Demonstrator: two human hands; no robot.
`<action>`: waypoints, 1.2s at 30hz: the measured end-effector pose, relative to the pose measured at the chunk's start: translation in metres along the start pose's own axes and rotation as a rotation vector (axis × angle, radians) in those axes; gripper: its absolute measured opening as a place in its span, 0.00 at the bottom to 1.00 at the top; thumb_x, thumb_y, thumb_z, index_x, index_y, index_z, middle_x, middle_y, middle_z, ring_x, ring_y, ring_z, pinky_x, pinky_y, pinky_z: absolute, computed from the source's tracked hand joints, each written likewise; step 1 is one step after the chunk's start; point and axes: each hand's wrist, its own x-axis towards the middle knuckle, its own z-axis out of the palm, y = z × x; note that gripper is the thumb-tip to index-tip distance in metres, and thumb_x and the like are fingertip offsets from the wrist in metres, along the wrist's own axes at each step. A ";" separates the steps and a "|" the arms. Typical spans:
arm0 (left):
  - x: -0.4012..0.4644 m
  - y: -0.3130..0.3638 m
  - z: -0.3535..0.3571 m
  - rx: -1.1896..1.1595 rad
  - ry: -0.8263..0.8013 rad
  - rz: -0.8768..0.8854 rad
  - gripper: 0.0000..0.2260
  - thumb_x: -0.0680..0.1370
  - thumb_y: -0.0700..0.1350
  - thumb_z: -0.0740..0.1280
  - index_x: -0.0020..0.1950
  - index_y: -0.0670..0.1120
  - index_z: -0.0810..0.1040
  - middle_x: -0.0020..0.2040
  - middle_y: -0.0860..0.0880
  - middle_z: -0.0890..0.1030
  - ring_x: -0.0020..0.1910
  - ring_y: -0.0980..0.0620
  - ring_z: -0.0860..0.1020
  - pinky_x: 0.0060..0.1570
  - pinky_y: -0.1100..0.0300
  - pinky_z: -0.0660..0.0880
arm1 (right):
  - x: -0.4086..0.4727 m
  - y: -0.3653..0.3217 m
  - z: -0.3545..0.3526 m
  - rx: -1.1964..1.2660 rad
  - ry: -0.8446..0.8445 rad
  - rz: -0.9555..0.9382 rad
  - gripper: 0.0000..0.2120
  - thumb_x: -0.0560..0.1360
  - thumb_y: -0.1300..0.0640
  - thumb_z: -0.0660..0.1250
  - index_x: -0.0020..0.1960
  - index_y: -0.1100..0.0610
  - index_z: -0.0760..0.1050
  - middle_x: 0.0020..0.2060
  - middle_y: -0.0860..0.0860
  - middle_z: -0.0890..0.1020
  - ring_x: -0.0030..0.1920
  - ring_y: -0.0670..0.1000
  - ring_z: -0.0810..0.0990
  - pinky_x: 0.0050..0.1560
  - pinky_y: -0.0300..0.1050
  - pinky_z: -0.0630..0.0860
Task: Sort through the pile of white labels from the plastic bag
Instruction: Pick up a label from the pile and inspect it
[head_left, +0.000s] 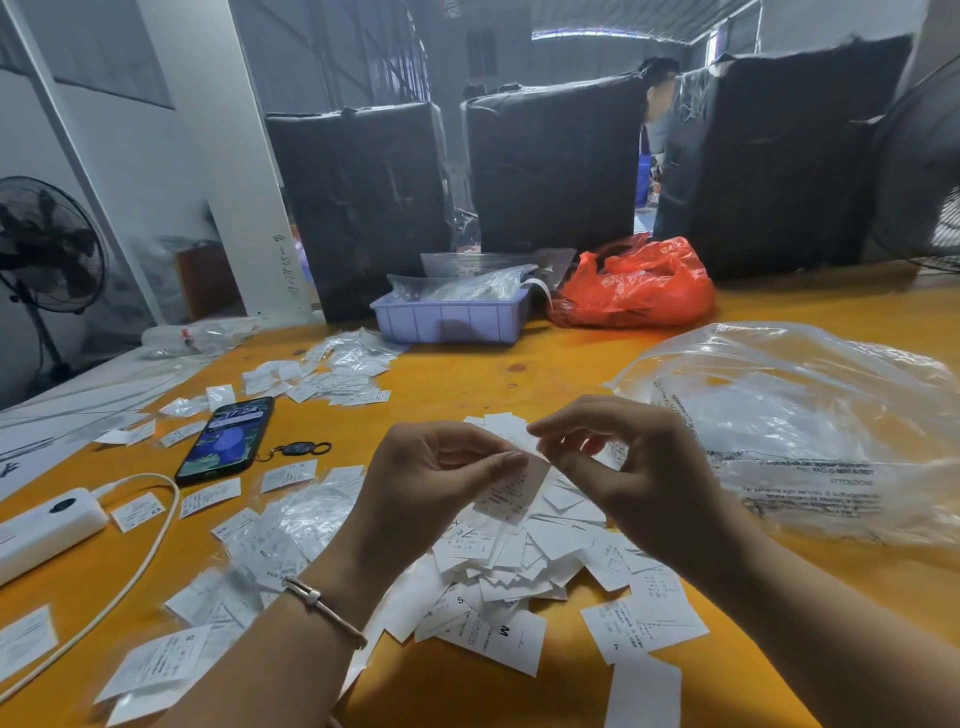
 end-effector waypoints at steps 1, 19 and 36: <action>0.000 0.000 0.000 -0.001 0.007 0.005 0.11 0.66 0.48 0.74 0.44 0.43 0.86 0.40 0.49 0.87 0.42 0.53 0.85 0.41 0.64 0.79 | 0.000 0.000 -0.001 0.013 -0.006 0.006 0.07 0.71 0.65 0.72 0.46 0.55 0.84 0.38 0.44 0.83 0.40 0.44 0.80 0.41 0.40 0.75; 0.009 -0.014 -0.021 0.171 0.092 -0.316 0.05 0.77 0.39 0.69 0.42 0.42 0.80 0.33 0.50 0.79 0.30 0.57 0.74 0.29 0.67 0.70 | 0.010 0.051 -0.032 -0.698 0.217 0.381 0.09 0.66 0.68 0.62 0.29 0.60 0.73 0.26 0.55 0.76 0.30 0.58 0.74 0.33 0.44 0.65; 0.015 -0.023 -0.066 0.783 0.040 -0.704 0.09 0.72 0.48 0.72 0.34 0.46 0.85 0.20 0.54 0.68 0.22 0.53 0.64 0.27 0.64 0.60 | 0.010 0.073 -0.046 -1.039 -0.044 0.681 0.06 0.73 0.63 0.63 0.41 0.57 0.77 0.43 0.54 0.78 0.45 0.57 0.74 0.49 0.48 0.66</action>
